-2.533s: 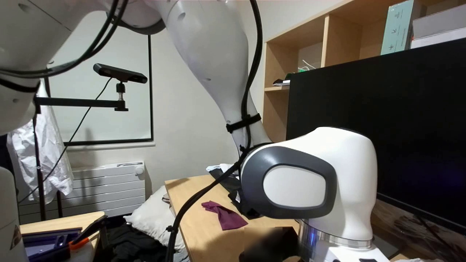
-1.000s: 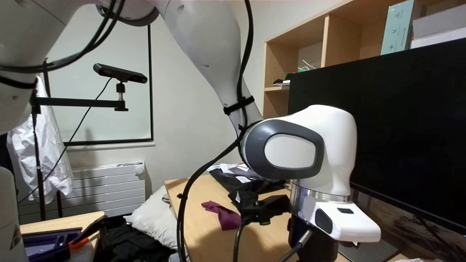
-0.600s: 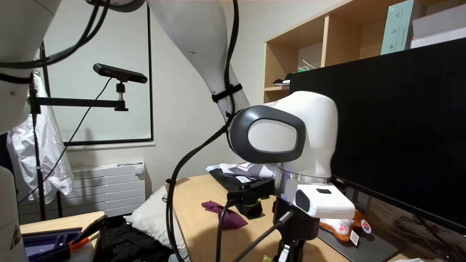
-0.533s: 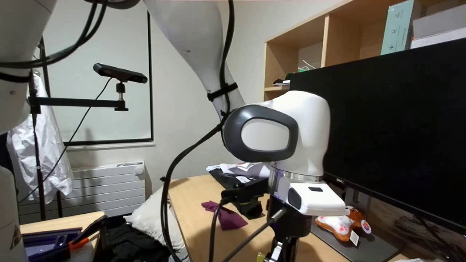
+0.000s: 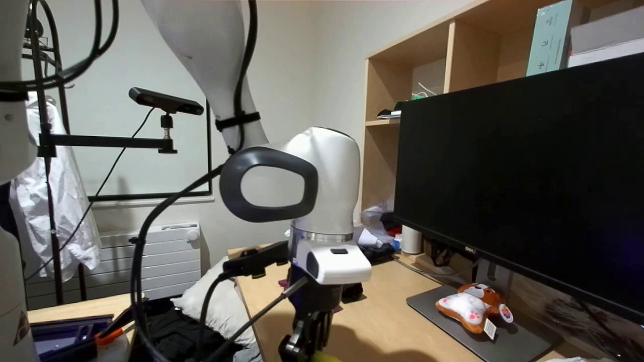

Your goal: Move the maroon cloth to the left then move the yellow object to the left

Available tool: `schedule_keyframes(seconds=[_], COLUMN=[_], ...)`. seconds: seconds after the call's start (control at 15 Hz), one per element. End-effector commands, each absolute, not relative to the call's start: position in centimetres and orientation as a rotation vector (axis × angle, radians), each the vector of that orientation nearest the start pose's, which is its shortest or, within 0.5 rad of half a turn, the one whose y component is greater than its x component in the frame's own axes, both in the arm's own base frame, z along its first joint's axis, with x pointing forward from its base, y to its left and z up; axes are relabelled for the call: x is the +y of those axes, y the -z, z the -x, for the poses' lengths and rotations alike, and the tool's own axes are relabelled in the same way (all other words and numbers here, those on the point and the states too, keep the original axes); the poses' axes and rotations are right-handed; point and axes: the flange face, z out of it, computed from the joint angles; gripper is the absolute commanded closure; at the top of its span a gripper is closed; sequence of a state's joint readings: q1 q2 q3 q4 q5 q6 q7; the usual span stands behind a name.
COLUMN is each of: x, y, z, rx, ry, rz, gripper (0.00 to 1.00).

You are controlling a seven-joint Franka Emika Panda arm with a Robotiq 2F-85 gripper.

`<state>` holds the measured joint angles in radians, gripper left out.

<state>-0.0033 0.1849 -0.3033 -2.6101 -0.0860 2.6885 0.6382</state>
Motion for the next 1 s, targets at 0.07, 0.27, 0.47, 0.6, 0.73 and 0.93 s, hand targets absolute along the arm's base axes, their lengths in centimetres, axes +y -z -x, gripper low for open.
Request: schedule_keyframes(seconds=[0.07,0.27,0.47,0.6,0.73,0.93], x=[-12.5,-12.3,-12.4,-12.4,-10.7,-5.7], y=[-18.7,-18.1,-18.1,-18.1,-17.9,-18.0], z=[-36.0,-36.6,-36.5,-36.5,-37.1,-37.5], rx=[1.211,1.234,1.237,1.237,1.159,1.051], ry=[-0.206,-0.196,-0.200,-0.200,-0.175,-0.087], rz=[3.040,3.026,3.026,3.026,3.051,3.011], gripper=[0.90,0.84,0.84,0.90,0.90,0.91])
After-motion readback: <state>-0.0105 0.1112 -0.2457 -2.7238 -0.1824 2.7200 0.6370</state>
